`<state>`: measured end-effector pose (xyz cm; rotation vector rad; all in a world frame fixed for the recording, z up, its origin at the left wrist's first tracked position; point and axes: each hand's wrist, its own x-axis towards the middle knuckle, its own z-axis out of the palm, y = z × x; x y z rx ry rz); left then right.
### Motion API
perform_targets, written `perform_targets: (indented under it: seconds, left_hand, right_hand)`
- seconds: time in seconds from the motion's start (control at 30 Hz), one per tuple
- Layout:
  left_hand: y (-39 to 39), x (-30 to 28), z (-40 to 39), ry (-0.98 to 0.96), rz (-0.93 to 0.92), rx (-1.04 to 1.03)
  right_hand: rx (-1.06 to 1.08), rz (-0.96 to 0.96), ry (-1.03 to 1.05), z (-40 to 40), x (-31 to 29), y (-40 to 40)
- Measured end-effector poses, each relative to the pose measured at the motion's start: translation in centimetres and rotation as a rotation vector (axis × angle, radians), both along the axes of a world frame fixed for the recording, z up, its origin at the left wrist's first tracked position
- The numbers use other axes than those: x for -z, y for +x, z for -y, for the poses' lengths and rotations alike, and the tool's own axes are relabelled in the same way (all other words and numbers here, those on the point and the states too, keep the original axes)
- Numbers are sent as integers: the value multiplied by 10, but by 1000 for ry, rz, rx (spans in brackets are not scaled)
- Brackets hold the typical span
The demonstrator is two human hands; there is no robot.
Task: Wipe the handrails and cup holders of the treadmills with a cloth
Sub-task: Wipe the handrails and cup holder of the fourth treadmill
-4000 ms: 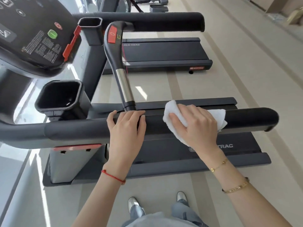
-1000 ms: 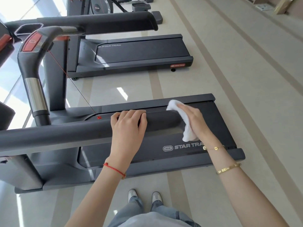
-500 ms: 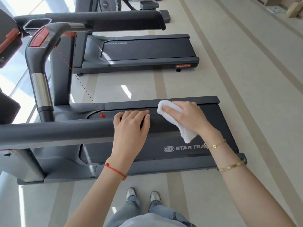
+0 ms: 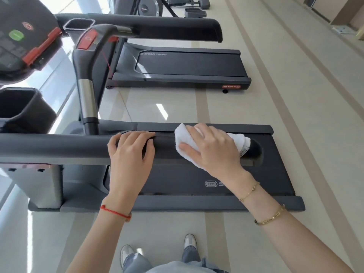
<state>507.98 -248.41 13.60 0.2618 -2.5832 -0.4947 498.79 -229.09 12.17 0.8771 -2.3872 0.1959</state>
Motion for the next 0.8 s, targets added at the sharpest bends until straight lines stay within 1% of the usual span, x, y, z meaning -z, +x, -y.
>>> perform_targets:
  seconds: [0.1, 0.43, 0.63, 0.8]
  left_hand:
    - [9, -2, 33, 12, -23, -5]
    - [49, -9, 180, -9, -54, 30]
    - [72, -11, 276, 61, -80, -72]
    - [81, -12, 343, 107, -57, -139]
  right_hand:
    - [-23, -21, 4, 49, -1, 11]
    - [39, -80, -39, 182, 6, 44]
    - [11, -43, -41, 277, 6, 69]
    - [-63, 8, 26, 362, -3, 86]
